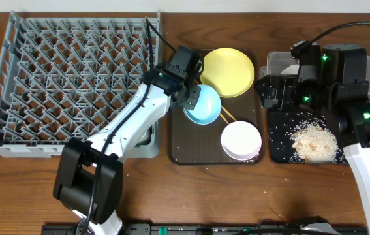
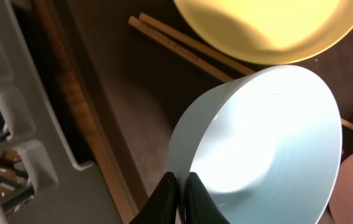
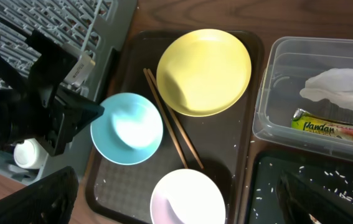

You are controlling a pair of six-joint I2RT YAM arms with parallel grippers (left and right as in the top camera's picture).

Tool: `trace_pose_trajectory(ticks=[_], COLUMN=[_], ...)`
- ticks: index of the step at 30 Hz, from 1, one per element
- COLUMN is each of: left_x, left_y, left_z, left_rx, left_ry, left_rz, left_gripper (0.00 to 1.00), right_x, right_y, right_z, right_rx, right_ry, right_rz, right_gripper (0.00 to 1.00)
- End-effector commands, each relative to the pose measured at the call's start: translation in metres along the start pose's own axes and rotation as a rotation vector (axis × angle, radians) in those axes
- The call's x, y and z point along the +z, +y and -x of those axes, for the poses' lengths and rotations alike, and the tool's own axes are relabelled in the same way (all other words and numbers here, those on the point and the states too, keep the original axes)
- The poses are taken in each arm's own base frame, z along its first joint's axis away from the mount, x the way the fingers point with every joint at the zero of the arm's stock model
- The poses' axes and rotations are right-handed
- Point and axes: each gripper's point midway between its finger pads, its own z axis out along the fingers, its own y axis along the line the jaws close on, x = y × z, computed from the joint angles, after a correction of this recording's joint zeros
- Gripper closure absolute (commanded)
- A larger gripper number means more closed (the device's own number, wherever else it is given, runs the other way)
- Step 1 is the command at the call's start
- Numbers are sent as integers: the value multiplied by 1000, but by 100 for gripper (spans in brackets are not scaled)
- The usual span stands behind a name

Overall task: Sort waste into correct bins and load items into the dishwasher
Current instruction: 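Grasp the light blue bowl rim with the left gripper, then lift the blue bowl and carry it left into the dish rack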

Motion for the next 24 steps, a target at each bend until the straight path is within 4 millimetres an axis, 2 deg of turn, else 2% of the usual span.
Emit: trace_pose_trajectory(ticks=[1,10,14,19,24], left_x=[4,3,-7,-37,-79], left_y=[7,12,19,34,58], left_z=[-4,-3,2,16,29], left_rx=[-31,-44,-54,-61,-81], left_ry=[18,9,-19,-92,-203], left_rz=[39,73,110,196,330], left_gripper=[92,93,93,92,93], right_x=[-1,-1,-1,-1,-1], right_y=[-1,-1,-1,-1,-1], right_z=[2,2,2,2,2], right_rx=[10,10,10,10,10], right_ry=[-5,-5,-5,-5,-5], right_rz=[-5,-5,-6,-6,-6], right_gripper=[1,1,1,1,1])
